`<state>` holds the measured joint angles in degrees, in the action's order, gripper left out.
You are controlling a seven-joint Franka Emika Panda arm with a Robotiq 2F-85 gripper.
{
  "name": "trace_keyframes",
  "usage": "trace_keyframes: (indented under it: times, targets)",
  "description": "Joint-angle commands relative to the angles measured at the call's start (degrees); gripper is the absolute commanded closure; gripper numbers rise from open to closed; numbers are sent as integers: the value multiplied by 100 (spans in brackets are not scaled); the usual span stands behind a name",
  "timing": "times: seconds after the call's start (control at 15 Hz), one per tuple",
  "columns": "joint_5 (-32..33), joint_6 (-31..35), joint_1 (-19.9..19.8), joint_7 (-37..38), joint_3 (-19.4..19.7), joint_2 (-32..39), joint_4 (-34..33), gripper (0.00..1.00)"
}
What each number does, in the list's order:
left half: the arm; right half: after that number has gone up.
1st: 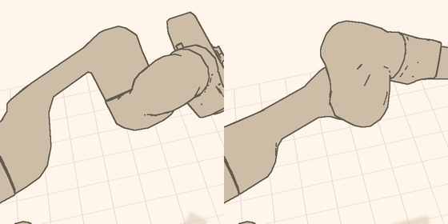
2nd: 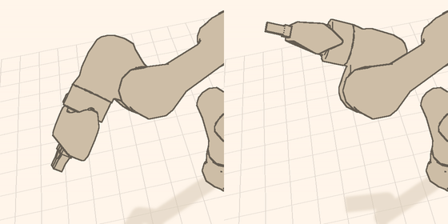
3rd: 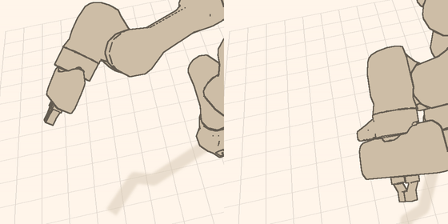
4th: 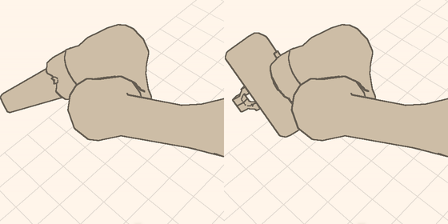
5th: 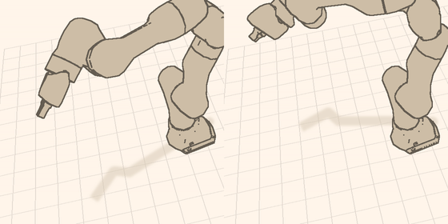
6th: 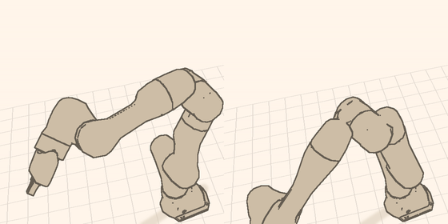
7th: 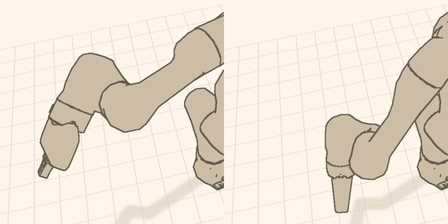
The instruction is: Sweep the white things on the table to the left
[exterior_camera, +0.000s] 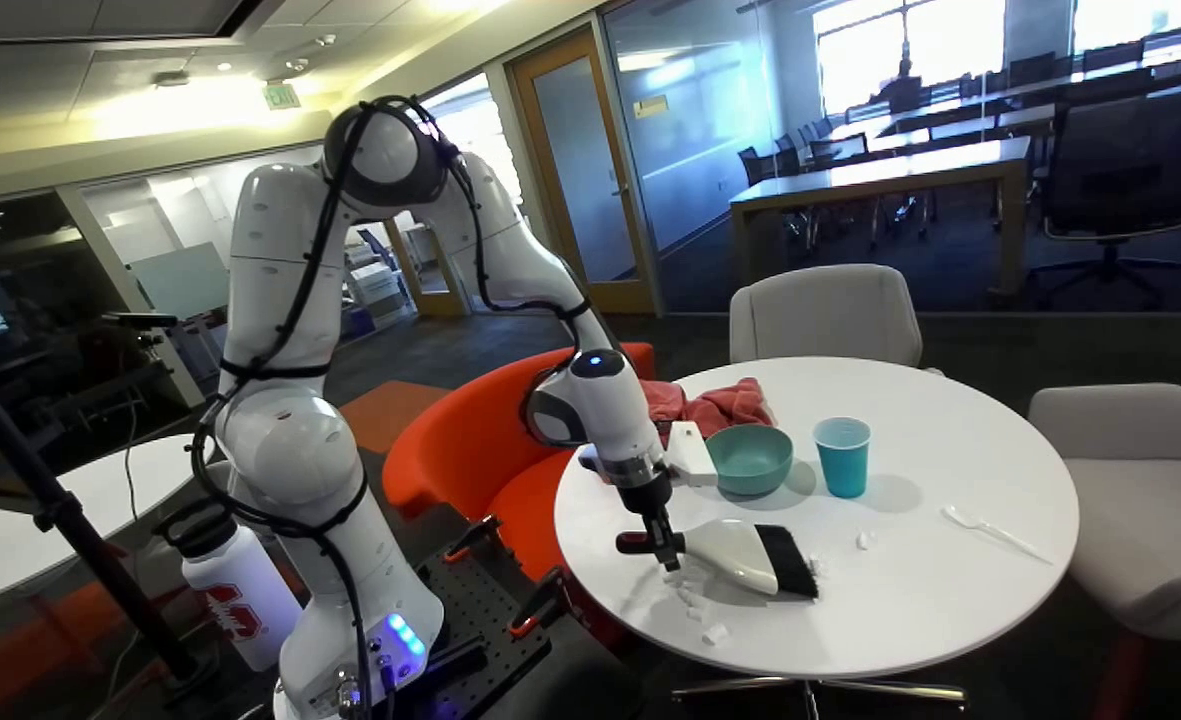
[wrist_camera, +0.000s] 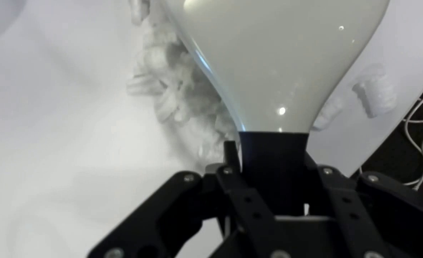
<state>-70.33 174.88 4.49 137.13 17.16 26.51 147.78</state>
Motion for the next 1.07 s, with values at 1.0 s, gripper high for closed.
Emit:
trace_keyframes:
  times: [1.0]
  targets:
    - [15,1794,2134,723,1559,-2340,1289,86]
